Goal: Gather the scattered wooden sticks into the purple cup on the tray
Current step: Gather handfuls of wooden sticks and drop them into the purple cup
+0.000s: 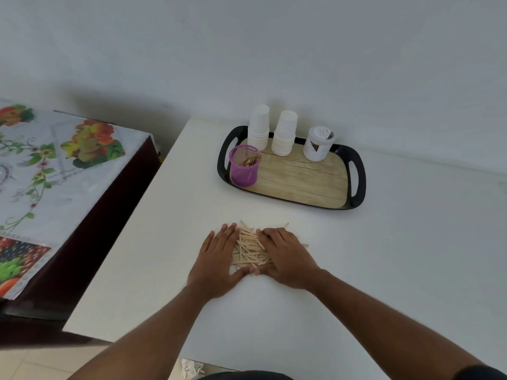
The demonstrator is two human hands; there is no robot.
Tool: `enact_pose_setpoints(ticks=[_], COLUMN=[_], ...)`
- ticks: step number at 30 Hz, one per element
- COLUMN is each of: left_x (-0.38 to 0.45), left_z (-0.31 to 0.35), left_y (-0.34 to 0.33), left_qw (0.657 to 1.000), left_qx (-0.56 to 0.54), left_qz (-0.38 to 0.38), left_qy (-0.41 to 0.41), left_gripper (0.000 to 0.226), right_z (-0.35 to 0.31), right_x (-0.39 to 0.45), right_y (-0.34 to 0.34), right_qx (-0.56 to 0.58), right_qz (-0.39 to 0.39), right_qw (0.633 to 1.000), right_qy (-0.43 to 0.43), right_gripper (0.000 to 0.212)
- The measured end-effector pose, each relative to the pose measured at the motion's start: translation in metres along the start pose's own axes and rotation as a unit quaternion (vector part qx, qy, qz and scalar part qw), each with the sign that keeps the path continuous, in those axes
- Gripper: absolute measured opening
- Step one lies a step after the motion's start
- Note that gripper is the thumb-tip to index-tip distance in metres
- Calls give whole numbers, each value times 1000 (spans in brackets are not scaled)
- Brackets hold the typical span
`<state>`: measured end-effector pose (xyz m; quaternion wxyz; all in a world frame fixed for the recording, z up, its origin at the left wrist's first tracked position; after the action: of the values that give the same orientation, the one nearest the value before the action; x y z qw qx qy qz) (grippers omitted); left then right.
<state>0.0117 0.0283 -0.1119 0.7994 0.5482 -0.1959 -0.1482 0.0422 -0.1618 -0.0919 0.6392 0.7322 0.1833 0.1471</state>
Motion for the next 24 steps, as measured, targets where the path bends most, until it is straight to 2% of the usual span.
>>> enact_pose_setpoints(ticks=[9, 20, 24], left_x=[-1, -1, -3], left_z=[2, 0, -2], left_y=[1, 4, 2], left_qw=[1000, 999, 999], left_qx=[-5, -42, -39], left_qz=[15, 34, 27], left_qy=[-5, 2, 1], left_gripper=[100, 106, 107], right_z=[-7, -9, -11], right_x=[-4, 0, -1], right_y=[-6, -6, -7], right_qx=[-38, -39, -19], right_qz=[85, 115, 104], right_qw=[996, 993, 994], right_qy=[1, -6, -21], right_gripper=[69, 45, 46])
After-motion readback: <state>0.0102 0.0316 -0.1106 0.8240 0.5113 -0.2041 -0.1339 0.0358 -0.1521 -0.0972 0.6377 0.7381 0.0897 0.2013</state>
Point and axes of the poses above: each hand's wrist, its own x-axis towards the middle knuckle, its own y-axis out of the back of the hand, z = x × y, the point moved 5 cm from there along x, towards the middle knuckle, and after that the axes turned 13 degrees about -y, right-handed, at the moved point
